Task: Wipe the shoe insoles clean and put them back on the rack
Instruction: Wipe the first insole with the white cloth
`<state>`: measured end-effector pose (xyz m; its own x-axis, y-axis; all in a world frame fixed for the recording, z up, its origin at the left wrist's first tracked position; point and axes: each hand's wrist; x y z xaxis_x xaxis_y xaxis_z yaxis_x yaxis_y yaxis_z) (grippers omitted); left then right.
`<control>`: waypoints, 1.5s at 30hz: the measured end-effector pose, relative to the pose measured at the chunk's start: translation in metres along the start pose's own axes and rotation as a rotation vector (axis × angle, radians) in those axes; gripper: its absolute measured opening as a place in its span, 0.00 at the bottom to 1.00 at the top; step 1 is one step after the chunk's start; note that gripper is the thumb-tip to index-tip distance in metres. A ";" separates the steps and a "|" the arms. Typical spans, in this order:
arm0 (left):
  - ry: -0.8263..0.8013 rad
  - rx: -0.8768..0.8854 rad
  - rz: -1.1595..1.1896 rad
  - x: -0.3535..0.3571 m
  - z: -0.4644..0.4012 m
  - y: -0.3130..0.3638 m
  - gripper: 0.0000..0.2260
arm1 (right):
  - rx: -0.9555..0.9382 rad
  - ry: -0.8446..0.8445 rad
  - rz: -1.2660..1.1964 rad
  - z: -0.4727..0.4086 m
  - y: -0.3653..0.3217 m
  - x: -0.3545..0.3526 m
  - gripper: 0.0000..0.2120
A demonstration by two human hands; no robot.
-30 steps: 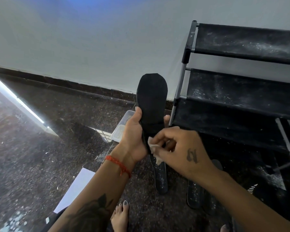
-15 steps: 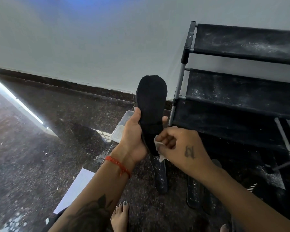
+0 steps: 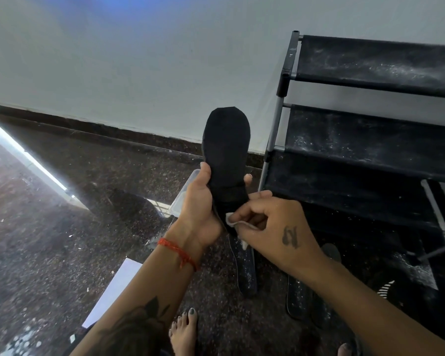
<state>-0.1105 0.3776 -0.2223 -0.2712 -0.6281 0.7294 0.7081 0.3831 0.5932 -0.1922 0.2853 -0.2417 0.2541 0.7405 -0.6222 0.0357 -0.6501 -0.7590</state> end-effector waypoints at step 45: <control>0.044 0.027 -0.114 -0.019 -0.017 -0.003 0.29 | 0.256 -0.314 -0.123 -0.013 0.010 -0.033 0.03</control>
<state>-0.0959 0.3770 -0.2437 -0.3196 -0.6977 0.6411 0.6561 0.3252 0.6810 -0.1873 0.2519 -0.2263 -0.0454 0.8515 -0.5224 -0.2036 -0.5198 -0.8297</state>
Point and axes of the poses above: each hand's wrist, its own z-axis away from the middle knuckle, its own x-axis out of the palm, y = z × x, and after that the axes turned 4 degrees about -y, right-handed
